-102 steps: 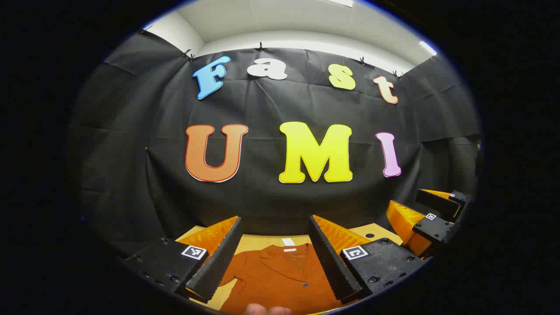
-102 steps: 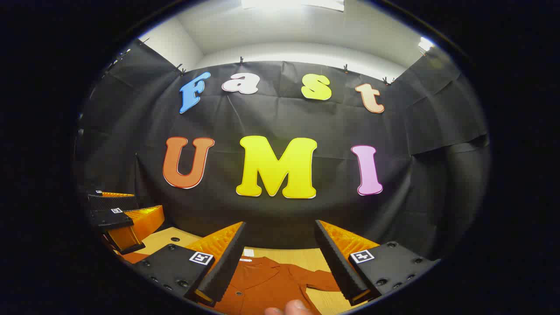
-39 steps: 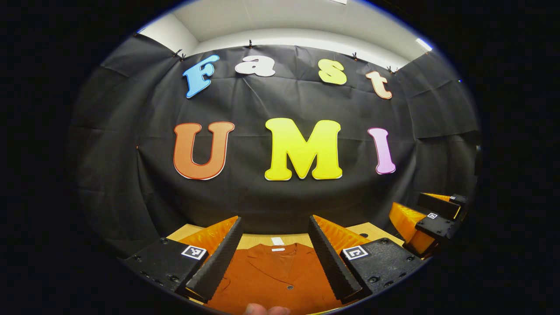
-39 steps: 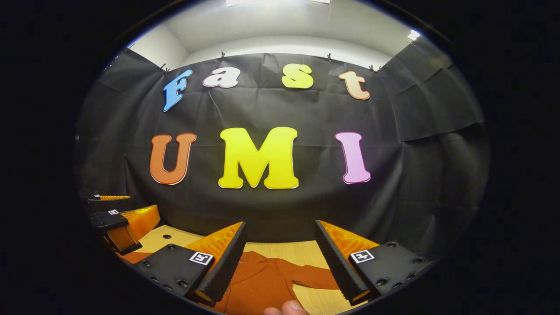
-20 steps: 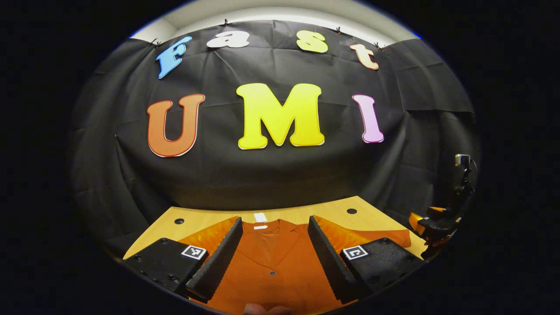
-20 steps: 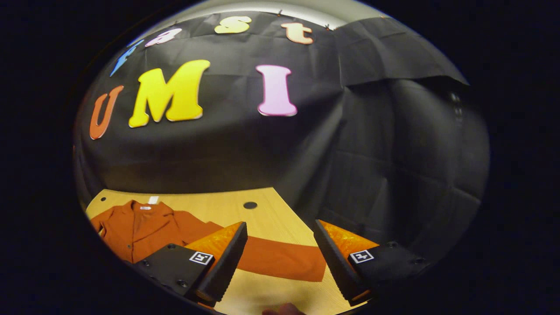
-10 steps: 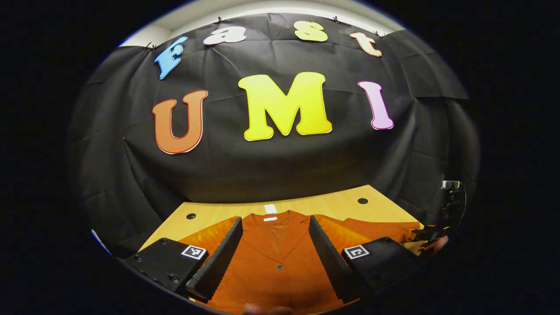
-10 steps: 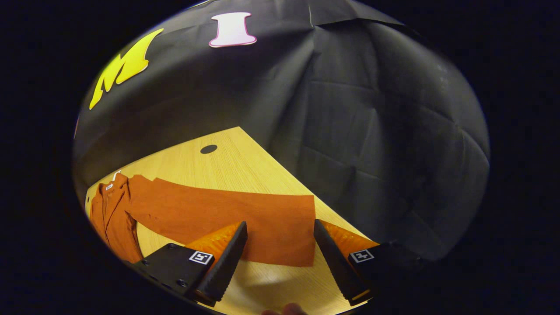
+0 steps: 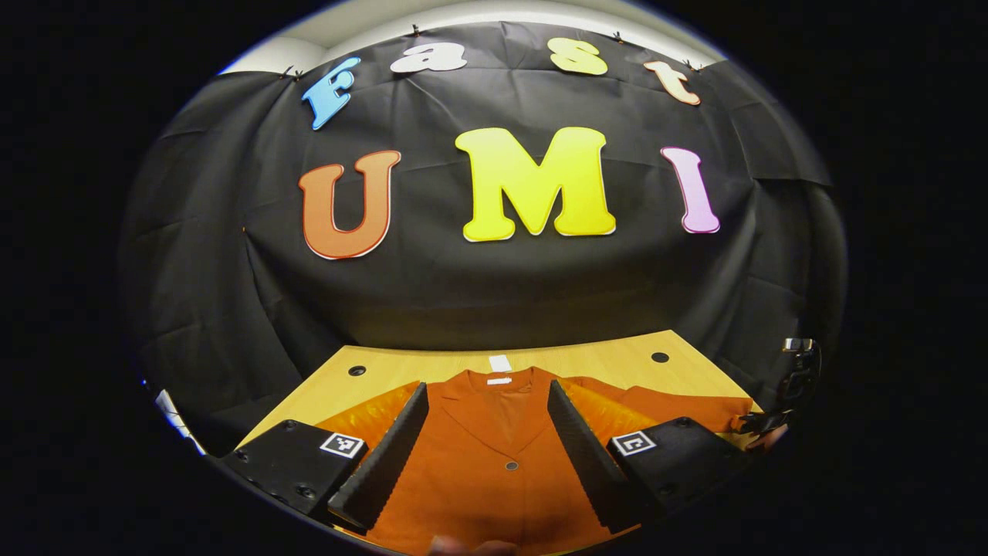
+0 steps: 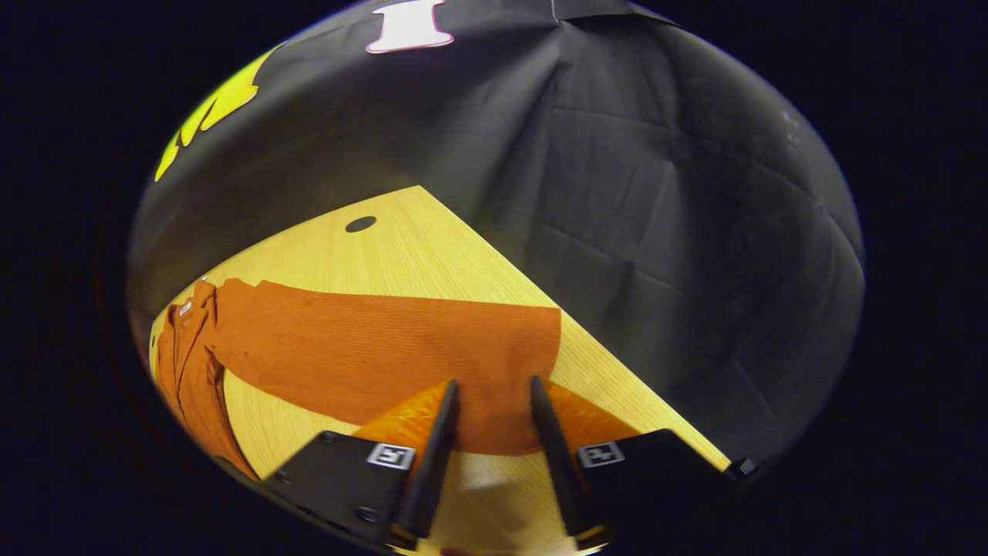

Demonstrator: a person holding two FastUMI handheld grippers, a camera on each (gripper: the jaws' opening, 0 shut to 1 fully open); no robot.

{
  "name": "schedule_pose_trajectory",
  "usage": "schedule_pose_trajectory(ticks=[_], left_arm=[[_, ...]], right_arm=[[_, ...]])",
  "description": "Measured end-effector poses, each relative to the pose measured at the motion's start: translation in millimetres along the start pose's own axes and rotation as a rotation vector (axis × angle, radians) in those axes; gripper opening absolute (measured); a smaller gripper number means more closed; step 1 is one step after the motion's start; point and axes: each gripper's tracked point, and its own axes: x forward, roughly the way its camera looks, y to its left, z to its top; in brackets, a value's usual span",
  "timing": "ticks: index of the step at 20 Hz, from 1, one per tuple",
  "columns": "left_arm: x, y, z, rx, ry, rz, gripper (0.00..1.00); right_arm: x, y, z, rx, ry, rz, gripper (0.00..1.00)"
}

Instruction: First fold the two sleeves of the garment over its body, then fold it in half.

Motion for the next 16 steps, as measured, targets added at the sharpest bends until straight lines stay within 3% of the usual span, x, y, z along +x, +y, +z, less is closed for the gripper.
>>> schedule_pose_trajectory(ticks=[3,5,7,12,16], left_arm=[[-1.8,16.9,1.7,0.009,-0.009,0.011,1.0],[-3.4,30.8,2.5,0.017,-0.015,0.021,1.0],[-2.8,45.7,2.0,0.016,-0.014,0.032,1.0],[4.0,73.6,-4.8,-0.021,-0.006,0.035,1.0],[6.5,93.6,-17.0,-0.037,-0.002,0.038,1.0]], right_arm=[[-1.5,0.9,4.9,0.064,-0.023,0.03,0.23],[-0.4,-3.5,10.1,0.115,-0.02,0.035,0.22],[-0.6,-2.8,8.5,0.149,0.025,0.019,0.05],[-30.2,12.9,49.1,0.079,-0.06,-0.007,0.05],[-59.5,52.3,109.2,-0.106,-0.192,-0.013,0.05]])
